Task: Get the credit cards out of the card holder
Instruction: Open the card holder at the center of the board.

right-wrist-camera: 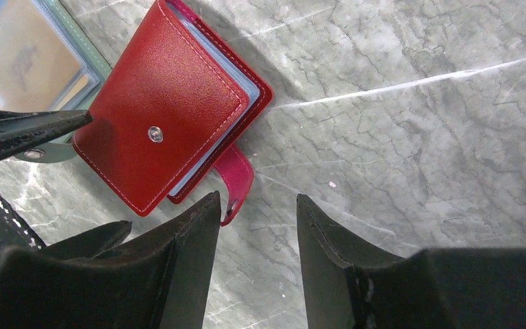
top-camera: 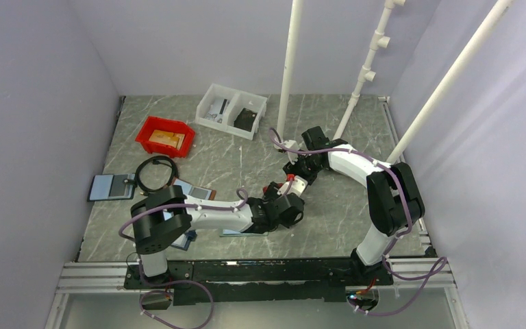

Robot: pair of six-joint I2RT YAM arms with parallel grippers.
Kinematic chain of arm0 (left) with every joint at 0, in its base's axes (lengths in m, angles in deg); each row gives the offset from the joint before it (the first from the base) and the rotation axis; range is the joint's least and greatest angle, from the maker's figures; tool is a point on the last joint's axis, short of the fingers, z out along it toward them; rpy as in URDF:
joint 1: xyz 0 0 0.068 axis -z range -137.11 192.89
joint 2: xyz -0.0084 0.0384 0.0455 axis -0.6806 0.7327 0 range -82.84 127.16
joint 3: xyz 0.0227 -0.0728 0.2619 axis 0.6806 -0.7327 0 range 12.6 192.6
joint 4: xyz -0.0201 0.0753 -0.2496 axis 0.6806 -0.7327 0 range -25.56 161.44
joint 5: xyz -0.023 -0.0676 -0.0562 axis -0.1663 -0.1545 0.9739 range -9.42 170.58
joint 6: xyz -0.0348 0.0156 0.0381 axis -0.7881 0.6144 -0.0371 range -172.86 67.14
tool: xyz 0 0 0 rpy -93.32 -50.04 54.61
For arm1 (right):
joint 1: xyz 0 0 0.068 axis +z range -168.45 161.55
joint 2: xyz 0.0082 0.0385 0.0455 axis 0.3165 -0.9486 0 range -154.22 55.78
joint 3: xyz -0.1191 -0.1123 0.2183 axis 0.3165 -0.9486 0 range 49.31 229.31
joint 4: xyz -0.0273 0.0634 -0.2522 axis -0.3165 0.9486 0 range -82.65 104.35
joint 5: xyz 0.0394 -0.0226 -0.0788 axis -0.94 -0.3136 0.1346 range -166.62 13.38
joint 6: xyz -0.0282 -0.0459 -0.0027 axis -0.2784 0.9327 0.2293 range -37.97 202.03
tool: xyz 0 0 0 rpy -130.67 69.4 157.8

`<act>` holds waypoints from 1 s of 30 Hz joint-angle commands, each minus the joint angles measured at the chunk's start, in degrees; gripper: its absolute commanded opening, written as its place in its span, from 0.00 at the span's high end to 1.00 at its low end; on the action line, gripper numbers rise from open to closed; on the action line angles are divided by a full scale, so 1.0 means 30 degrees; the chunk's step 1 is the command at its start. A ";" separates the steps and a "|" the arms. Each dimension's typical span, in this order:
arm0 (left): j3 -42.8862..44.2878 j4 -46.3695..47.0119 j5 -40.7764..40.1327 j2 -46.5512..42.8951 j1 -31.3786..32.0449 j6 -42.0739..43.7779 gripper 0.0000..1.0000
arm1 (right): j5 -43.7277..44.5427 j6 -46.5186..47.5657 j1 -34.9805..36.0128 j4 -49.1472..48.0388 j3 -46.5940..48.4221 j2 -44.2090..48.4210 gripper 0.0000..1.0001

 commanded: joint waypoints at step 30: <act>0.2809 -0.1498 -0.3069 0.1998 0.0071 -0.1220 0.77 | -0.0712 0.0183 -0.0132 0.0314 0.0889 -0.0194 0.52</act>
